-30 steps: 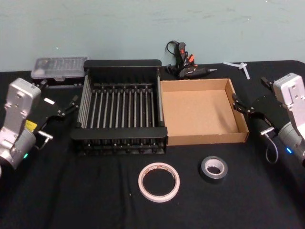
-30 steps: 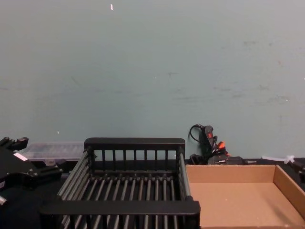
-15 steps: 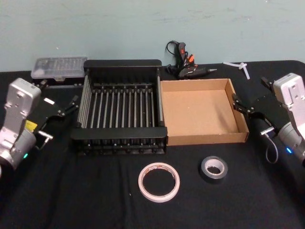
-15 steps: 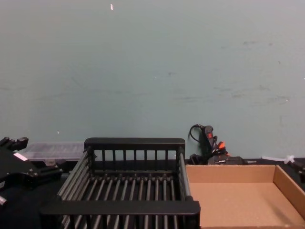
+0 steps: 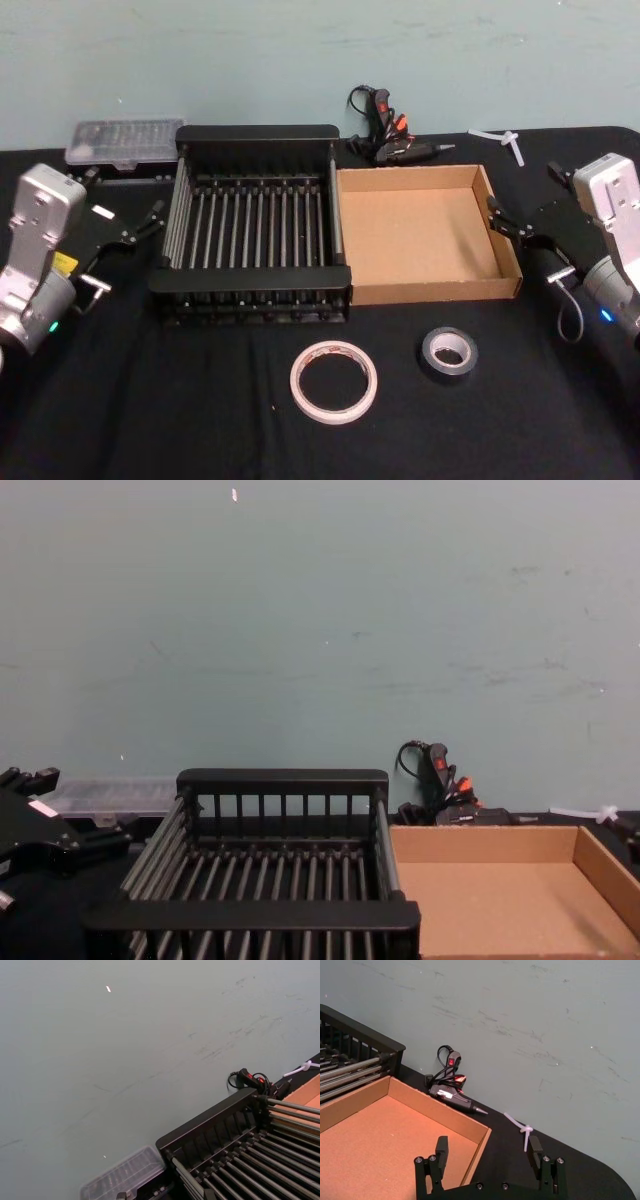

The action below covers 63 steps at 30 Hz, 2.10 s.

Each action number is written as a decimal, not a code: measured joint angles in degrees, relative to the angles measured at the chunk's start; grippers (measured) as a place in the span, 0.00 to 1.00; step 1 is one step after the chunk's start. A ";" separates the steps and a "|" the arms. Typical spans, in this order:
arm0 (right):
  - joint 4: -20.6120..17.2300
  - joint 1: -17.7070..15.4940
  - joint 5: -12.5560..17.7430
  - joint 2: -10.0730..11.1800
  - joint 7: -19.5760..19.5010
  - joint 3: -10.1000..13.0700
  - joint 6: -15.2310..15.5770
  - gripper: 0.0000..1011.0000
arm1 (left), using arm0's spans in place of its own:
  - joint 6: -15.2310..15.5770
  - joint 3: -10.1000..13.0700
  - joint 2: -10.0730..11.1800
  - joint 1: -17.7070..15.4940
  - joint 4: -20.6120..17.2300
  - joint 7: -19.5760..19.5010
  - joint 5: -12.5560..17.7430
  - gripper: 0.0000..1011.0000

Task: Pick up the white tape and place it into the black box , Pick up the silver tape and place it into the brown box.

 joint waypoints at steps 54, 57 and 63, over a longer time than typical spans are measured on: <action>-19.34 -14.68 4.73 4.66 7.63 8.05 12.22 0.99 | 0.00 0.00 0.00 0.00 0.00 0.00 0.00 0.99; -21.47 -16.11 5.32 4.92 7.70 8.76 14.65 0.99 | 0.00 0.00 0.00 0.00 0.00 0.00 0.00 0.99; -25.10 -18.41 6.12 5.30 8.11 9.68 19.87 0.99 | 0.00 0.00 0.00 0.00 0.00 0.00 0.00 0.99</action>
